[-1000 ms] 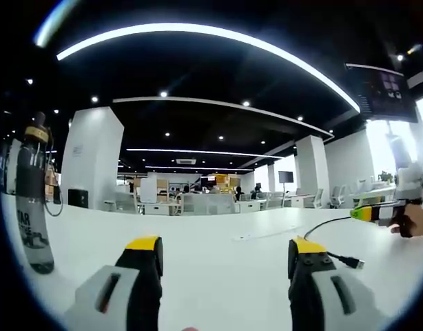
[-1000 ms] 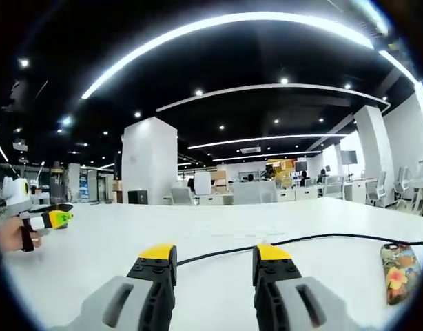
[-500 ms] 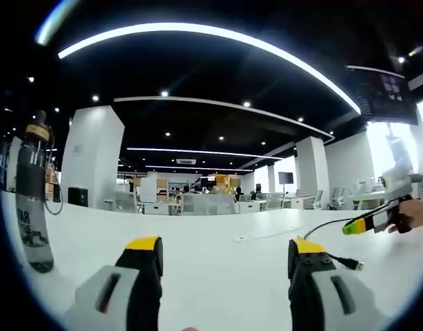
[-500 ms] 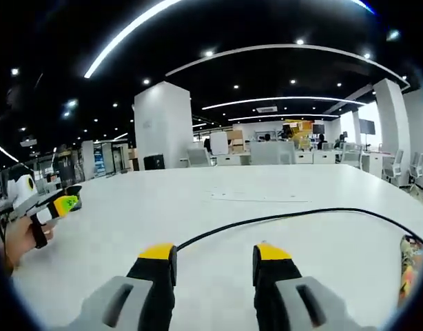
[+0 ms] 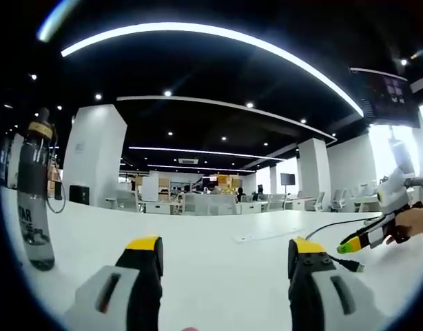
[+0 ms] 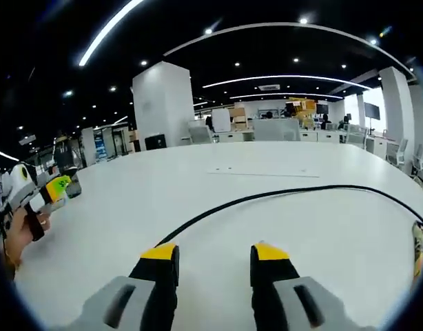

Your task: Find the data cable on the table. Grasp the USB connector end of the cable and insert it into the USB port on the table

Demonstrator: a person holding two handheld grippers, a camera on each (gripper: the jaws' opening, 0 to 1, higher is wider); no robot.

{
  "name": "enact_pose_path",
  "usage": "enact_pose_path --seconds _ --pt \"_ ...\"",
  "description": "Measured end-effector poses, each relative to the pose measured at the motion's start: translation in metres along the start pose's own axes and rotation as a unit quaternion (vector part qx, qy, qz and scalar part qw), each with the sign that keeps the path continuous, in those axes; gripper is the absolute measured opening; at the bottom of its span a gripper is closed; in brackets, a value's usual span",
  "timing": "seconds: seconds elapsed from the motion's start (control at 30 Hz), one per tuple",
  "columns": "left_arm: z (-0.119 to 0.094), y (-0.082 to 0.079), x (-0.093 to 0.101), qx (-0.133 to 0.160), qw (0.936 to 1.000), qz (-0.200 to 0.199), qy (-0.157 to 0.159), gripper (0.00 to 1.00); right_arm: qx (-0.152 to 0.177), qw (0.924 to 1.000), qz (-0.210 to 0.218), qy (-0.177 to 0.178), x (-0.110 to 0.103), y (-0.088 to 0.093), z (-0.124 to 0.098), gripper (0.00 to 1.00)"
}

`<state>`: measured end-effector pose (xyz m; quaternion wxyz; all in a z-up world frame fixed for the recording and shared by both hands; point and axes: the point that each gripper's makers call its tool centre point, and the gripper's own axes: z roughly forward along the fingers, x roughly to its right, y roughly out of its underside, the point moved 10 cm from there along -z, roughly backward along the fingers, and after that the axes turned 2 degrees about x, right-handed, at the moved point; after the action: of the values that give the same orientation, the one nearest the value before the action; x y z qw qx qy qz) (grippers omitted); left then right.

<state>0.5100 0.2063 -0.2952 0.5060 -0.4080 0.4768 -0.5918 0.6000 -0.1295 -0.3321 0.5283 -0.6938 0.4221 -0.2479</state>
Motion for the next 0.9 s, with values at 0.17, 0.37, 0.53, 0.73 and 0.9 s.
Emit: enact_pose_path --seconds 0.17,0.37,0.53,0.73,0.9 --pt "0.000 0.001 0.001 -0.001 1.0000 -0.002 0.002 0.74 0.007 0.9995 0.028 -0.012 -0.003 0.000 0.003 0.41" --pt "0.001 0.002 0.003 -0.005 1.0000 0.001 0.006 0.74 0.015 0.9981 0.049 -0.036 -0.016 -0.009 0.017 0.40" --pt "0.001 0.002 0.002 -0.006 1.0000 0.000 0.004 0.74 -0.024 0.9962 0.066 -0.051 -0.025 -0.009 0.032 0.36" --pt "0.002 0.002 0.002 -0.006 1.0000 -0.001 0.004 0.74 -0.023 0.9965 0.060 -0.054 -0.032 -0.016 0.044 0.31" --pt "0.001 0.002 0.002 -0.005 1.0000 -0.003 0.004 0.74 -0.037 0.9958 0.066 -0.051 -0.033 -0.017 0.051 0.30"
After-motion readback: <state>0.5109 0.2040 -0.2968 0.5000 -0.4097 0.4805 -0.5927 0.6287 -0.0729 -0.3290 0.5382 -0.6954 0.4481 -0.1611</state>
